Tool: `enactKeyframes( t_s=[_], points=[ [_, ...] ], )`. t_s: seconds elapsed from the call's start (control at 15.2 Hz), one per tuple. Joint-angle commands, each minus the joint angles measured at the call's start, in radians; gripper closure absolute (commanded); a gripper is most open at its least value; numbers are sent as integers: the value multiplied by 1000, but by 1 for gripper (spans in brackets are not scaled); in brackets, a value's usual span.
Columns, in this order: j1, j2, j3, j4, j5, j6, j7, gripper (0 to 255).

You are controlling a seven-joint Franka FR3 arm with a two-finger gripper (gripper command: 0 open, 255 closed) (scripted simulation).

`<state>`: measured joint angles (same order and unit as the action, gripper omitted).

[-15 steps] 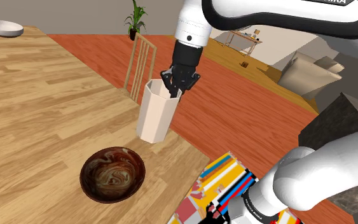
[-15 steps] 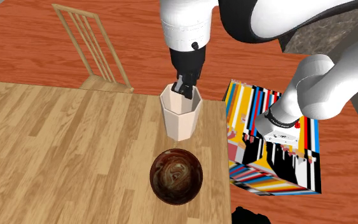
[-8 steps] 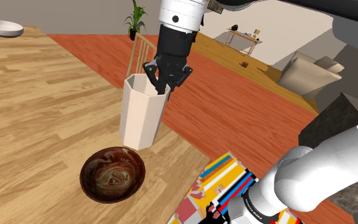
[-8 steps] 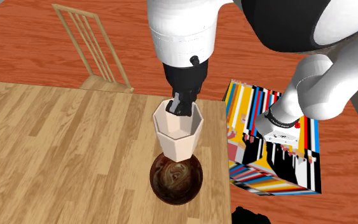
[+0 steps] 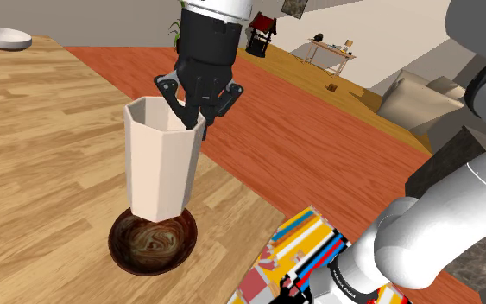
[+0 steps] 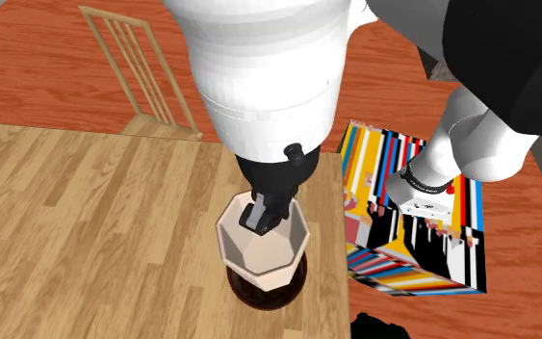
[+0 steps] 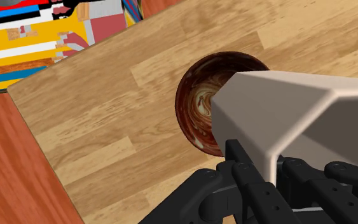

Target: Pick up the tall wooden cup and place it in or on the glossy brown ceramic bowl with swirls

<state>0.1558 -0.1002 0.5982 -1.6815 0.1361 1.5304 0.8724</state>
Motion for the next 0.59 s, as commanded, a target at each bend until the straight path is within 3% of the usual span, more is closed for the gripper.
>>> enactKeyframes(
  t_s=[0.0, 0.53],
  points=[
    [2, 0, 3, -19, 0, 21, 3, 255],
    [4, -17, 3, -143, 11, 129, -12, 255]
  ],
)
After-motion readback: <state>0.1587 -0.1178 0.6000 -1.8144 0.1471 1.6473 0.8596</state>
